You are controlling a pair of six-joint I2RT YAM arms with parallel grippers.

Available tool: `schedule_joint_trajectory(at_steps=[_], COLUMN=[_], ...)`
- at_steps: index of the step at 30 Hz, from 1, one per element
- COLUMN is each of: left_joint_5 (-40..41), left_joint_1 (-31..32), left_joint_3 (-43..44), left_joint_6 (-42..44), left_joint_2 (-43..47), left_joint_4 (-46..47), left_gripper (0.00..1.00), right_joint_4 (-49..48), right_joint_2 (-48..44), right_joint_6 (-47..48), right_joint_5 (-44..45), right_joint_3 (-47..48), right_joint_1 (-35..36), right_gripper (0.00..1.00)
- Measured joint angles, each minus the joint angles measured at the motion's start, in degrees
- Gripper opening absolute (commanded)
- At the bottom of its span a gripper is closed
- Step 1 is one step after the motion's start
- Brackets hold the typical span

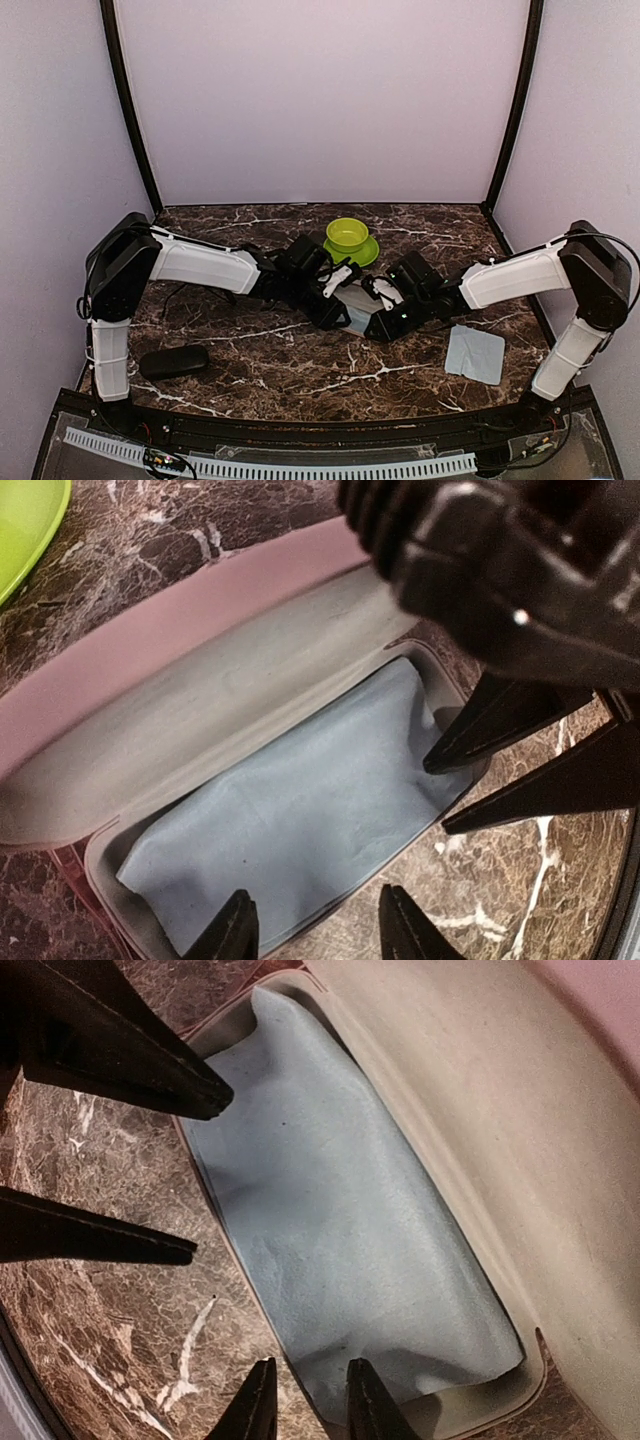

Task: Organize the sunglasses
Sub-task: Adjust the folded cleaning cloth on the sunglasses case.

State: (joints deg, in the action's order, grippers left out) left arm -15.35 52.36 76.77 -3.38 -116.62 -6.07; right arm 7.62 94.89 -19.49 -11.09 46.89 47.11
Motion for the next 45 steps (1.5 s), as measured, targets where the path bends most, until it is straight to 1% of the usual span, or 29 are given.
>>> schedule_joint_trajectory(at_steps=[7,20,34,45], left_joint_5=[-3.13,-9.68,-11.06,-12.26], left_joint_1=[0.0,0.0,-0.07,-0.07], left_joint_3=[-0.33,-0.66,-0.63,0.11], left_joint_6=[-1.7,-4.26,-4.83,-5.01], left_joint_2=[0.0,-1.14,-2.43,-2.05], left_joint_4=[1.62,3.21,3.65,2.75], left_gripper=[0.45,0.42,0.41,0.44], right_joint_4=[-0.59,-2.34,-2.84,-1.18], right_joint_2=[-0.04,-0.13,-0.52,-4.28], right_joint_6=[-0.28,-0.57,-0.55,-0.81], right_joint_5=[-1.55,-3.34,-3.28,-3.65], right_joint_3=[-0.35,-1.68,-2.25,-2.99], right_joint_1=[0.0,-0.24,-0.44,-0.66], right_gripper=[0.28,0.28,0.3,0.3])
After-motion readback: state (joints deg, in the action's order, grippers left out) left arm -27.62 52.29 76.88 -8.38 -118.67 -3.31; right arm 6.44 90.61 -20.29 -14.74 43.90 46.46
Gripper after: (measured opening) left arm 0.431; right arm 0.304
